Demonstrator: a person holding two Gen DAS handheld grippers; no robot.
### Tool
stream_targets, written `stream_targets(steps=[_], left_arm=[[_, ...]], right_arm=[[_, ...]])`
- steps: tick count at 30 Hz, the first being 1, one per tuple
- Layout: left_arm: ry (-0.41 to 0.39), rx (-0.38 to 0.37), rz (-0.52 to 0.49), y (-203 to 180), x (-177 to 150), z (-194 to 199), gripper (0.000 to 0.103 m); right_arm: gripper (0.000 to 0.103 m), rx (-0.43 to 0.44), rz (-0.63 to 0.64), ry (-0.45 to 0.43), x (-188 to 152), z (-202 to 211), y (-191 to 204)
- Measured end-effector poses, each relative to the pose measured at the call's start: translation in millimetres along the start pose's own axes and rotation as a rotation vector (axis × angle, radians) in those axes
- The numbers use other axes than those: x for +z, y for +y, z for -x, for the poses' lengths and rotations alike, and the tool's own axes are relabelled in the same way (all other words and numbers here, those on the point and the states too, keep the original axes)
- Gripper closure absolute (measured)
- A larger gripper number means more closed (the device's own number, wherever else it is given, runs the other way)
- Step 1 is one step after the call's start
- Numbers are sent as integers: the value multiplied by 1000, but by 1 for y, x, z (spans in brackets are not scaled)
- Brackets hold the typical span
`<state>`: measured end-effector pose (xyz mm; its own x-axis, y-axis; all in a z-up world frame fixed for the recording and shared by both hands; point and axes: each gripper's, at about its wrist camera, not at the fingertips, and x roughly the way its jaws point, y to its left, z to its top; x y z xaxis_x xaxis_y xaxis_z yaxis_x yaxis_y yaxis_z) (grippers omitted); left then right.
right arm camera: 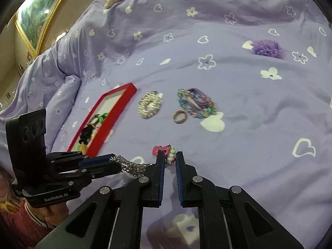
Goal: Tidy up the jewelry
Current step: 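Grasp the pink clip with the right tool while the left tool grasps its silver chain, then carry the pink clip and chain into the red tray and open both tools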
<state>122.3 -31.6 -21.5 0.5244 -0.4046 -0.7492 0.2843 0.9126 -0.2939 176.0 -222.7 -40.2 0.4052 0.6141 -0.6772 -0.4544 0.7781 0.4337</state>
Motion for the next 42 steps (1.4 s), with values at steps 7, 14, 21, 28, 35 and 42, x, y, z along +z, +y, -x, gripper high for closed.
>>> stream_targets(steps=[7,14,21,28,35,42], left_arm=[[-68,24,34,15,1,37,92],[-116,70,101,45,-2,68,92],[-186,150,175,86,-8,111,92],[-227,224,252,131,-14,137,92],[-221,270,318,170,-24,139,92],[-198,286,362,199,-32,125,92]], right_arm=[[93,40,23,0,-1,-7,28],[93,93,53,12,3,-23,61],[93,131,98,12,13,-41,94],[93,166,137,18,24,-69,133],[93,176,160,41,33,-107,164],[93,137,186,88,33,-142,175]])
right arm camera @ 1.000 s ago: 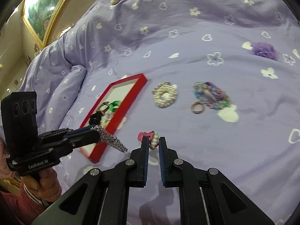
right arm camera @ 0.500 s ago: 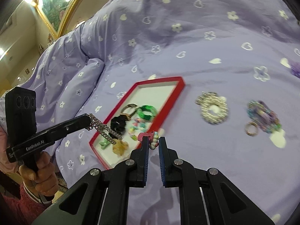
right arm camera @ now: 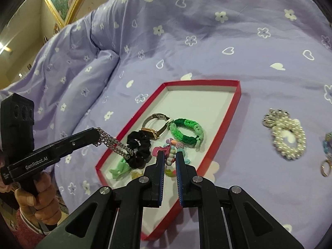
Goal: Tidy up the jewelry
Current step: 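Carry the pink clip and chain into the red tray and open both tools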
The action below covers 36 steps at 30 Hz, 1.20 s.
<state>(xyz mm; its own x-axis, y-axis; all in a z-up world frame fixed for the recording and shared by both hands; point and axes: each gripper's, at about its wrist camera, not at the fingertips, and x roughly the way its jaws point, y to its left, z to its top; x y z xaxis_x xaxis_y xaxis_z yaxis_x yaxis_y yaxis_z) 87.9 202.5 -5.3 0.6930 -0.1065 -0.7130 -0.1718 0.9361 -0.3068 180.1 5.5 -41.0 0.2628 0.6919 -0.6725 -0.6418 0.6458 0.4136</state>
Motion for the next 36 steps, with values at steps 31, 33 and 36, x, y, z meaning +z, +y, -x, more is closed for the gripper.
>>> stream_targets(steps=[31,33,36], left_arm=[[128,98,9,17,-24,-49,92],[130,102,9,17,-24,-49,91],[129,115,11,16,-25,-47,84]], right_arm=[[88,-112,191,174,-3,-42,21],[88,-113,195,178,-3,-42,21],[88,-107,190,182,-3,-42,21]])
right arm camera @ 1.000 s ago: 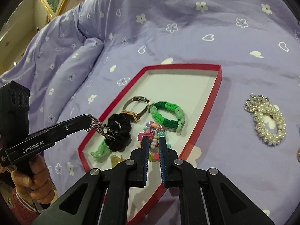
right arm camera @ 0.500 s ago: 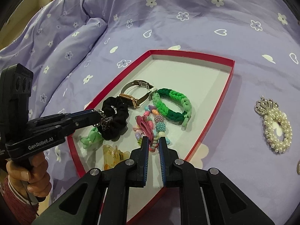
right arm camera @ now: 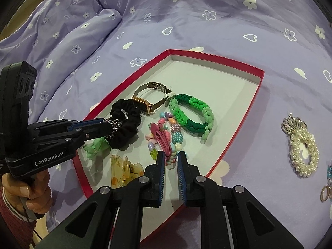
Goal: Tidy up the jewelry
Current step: 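Carry the pink clip and chain into the red tray and open both tools, then move both open tools over the pearl crown brooch and beaded bracelet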
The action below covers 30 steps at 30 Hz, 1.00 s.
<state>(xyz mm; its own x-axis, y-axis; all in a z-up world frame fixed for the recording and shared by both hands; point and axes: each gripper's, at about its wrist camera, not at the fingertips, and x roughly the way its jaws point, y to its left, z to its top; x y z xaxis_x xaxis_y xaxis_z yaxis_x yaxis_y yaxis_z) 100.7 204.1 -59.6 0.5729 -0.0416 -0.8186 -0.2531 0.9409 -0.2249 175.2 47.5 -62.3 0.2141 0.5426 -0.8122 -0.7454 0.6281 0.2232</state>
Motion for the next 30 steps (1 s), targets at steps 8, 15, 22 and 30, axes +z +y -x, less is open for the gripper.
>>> stream_targets(steps=[8,15,22,30], left_arm=[[-9,13,6,0,-3,9,65],[-33,14,-1,-7,-3,24,60],[-63,-6,-32,-27,-4,41,49],[-63,-52,-94,-64,-7,46,44]], right_arm=[[83,13,-18,-19,-2,6,1],[74,22,-40,-68,-9,30,-2],[69,21,-98,-127,-26,65,-19],[65,-43,-202,-181,-59,107,-61]])
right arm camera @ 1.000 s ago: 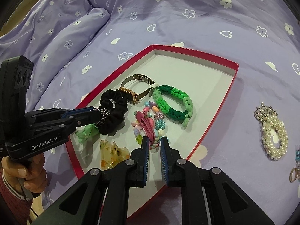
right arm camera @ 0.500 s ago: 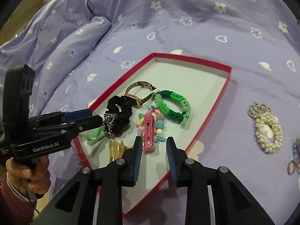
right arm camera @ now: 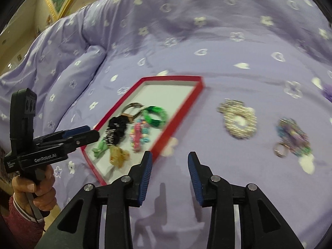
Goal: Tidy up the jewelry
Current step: 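Move both open tools over the pearl crown brooch and beaded bracelet, then grasp the pearl crown brooch with the left tool while the right tool grasps the beaded bracelet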
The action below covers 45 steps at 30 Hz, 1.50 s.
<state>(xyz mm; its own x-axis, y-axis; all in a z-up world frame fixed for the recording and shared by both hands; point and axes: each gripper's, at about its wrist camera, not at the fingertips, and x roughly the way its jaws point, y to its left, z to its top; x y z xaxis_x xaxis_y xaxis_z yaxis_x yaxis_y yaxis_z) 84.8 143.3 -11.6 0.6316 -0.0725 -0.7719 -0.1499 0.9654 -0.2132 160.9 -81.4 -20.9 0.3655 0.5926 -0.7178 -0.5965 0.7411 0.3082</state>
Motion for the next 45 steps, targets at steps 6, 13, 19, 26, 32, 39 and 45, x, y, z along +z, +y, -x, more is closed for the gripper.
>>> stream_targets(steps=[6,13,19,26,32,39,45], left_arm=[[13,-31,-42,-30,1,-6,44],[24,-56,-92,-59,5,-13,44],[34,-71,-132,-83,10,-22,44],[43,-81,-157,-101,19,-34,44],[55,-94,-160,-112,29,-47,44],[85,-107,-165,-126,44,-75,44],[118,-94,-170,-135,57,-105,44]], right_arm=[[65,-63,-73,-32,-12,28,-39],[65,-126,-121,-56,-22,54,-75],[65,-158,-150,-73,-26,69,-100],[65,-170,-162,-88,-21,73,-118],[66,-191,-154,-74,-13,66,-133],[67,-245,-126,-45,-2,50,-149],[67,-251,-112,2,6,29,-161]])
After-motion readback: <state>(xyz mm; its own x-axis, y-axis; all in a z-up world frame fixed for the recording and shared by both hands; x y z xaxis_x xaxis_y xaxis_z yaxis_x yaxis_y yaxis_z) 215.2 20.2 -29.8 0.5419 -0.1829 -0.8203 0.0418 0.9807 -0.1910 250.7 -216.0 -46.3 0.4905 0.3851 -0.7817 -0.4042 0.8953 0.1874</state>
